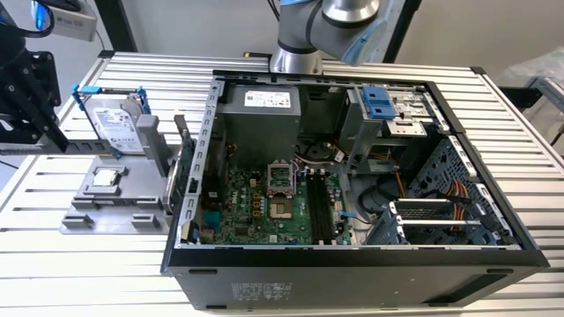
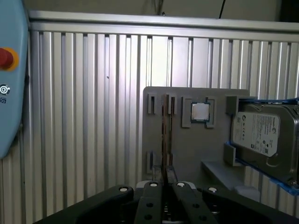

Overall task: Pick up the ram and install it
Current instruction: 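Pick up the ram and move it above insertion slot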

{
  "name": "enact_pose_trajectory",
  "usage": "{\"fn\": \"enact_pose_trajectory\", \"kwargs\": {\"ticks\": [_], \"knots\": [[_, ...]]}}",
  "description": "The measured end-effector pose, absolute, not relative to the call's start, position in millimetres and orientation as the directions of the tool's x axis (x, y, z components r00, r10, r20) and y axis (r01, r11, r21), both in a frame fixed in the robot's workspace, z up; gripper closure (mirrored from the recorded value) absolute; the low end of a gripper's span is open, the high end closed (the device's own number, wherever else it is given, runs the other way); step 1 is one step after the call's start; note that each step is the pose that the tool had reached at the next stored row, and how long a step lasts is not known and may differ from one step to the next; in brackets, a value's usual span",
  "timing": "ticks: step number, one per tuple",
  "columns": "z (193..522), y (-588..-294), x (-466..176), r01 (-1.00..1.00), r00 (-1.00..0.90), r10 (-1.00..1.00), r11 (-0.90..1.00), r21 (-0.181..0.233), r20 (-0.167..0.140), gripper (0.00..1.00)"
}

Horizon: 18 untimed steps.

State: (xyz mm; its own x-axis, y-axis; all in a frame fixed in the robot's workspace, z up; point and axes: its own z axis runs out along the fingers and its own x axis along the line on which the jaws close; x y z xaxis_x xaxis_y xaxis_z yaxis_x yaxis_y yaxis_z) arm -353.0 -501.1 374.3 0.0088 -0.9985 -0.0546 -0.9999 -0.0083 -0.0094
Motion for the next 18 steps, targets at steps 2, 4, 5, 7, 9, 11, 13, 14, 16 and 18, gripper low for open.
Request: {"fn": "enact_pose_trajectory", "kwargs": {"ticks": [2,4,5,7,9,11,13,14,16,18], "knots": [[374.3,-501.1,-350.9,-1.0,0.009,-0.998,-0.008,-0.009,-0.055,1.0],[374.2,-501.1,-348.7,-1.0,0.009,-0.998,-0.008,-0.01,-0.055,1.0],[374.3,-501.2,-347.7,-1.0,0.009,-0.998,-0.008,-0.01,-0.055,1.0],[374.2,-501.1,-345.5,-1.0,0.009,-0.998,-0.008,-0.01,-0.055,1.0],[374.2,-501.1,-343.1,-1.0,0.009,-0.998,-0.008,-0.01,-0.055,1.0],[374.2,-501.2,-340.2,-1.0,0.009,-0.998,-0.008,-0.01,-0.055,1.0],[374.2,-501.1,-337.4,-1.0,0.009,-0.998,-0.008,-0.01,-0.055,1.0],[374.3,-501.2,-335.8,-1.0,0.009,-0.998,-0.008,-0.01,-0.055,1.0],[374.2,-501.2,-332.6,-1.0,0.009,-0.998,-0.008,-0.01,-0.055,1.0],[374.2,-501.2,-329.3,-1.0,0.009,-0.998,-0.008,-0.01,-0.055,1.0]]}}
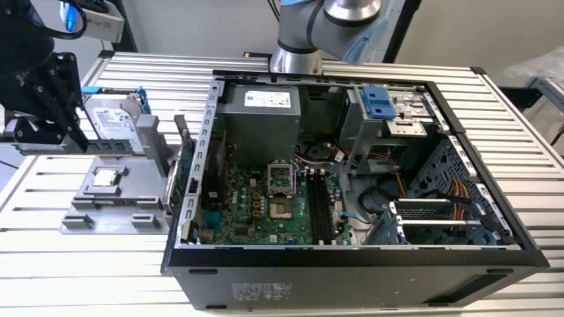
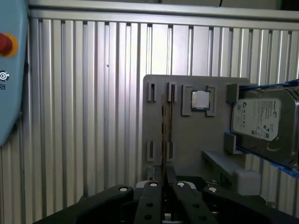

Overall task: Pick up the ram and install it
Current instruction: 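Pick up the ram and move it above insertion slot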

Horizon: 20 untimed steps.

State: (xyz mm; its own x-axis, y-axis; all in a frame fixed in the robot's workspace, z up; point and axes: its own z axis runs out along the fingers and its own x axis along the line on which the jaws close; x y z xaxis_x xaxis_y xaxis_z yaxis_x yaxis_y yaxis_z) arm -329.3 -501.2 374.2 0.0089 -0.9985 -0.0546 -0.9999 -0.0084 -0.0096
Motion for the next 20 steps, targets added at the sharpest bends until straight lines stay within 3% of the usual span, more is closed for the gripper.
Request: {"fn": "enact_pose_trajectory", "kwargs": {"ticks": [20], "knots": [[374.2,-501.2,-289.3,-1.0,0.009,-0.998,-0.009,-0.004,-0.054,1.0]]}}
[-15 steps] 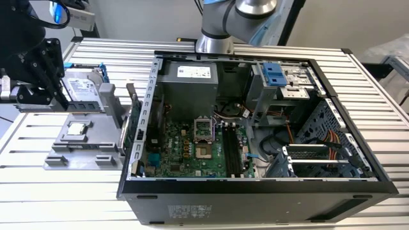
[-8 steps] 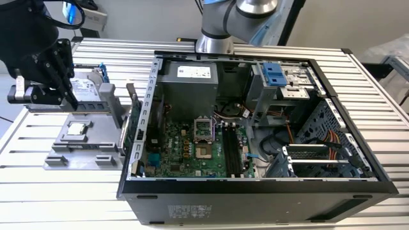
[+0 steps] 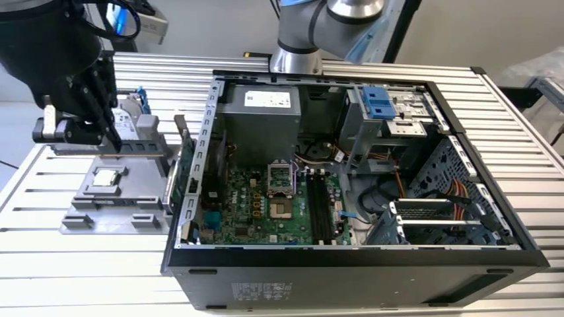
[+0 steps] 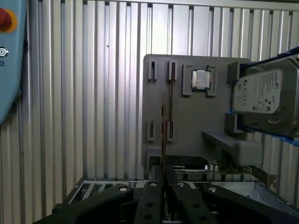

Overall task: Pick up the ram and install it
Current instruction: 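Pick up the ram and move it above insertion slot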

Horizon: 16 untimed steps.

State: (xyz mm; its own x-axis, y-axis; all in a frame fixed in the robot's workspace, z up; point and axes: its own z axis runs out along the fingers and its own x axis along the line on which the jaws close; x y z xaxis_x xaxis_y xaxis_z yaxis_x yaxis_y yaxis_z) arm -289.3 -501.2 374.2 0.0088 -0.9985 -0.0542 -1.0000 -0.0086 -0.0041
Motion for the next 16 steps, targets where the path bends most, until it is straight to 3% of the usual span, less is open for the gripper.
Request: {"fn": "enact_pose_trajectory", "kwargs": {"ticks": [16], "knots": [[374.2,-501.2,-258.2,-1.0,0.009,-0.998,-0.009,-0.002,-0.054,1.0]]}}
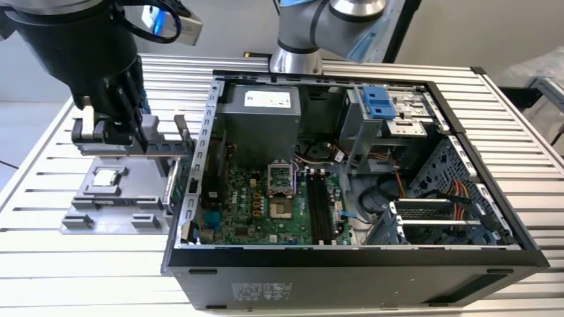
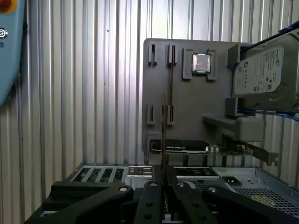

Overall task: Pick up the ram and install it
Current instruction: 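Pick up the ram and move it above insertion slot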

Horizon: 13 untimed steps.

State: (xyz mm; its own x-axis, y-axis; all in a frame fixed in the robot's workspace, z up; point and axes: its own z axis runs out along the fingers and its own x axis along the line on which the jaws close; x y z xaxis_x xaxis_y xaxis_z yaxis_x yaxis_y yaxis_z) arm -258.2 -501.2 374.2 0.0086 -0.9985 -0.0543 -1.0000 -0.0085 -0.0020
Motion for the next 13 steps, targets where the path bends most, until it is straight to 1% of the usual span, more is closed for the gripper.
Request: {"fn": "enact_pose_trajectory", "kwargs": {"ticks": [13], "knots": [[374.2,-501.1,-232.0,-1.0,0.009,-0.998,-0.008,-0.002,-0.054,1.0]]}}
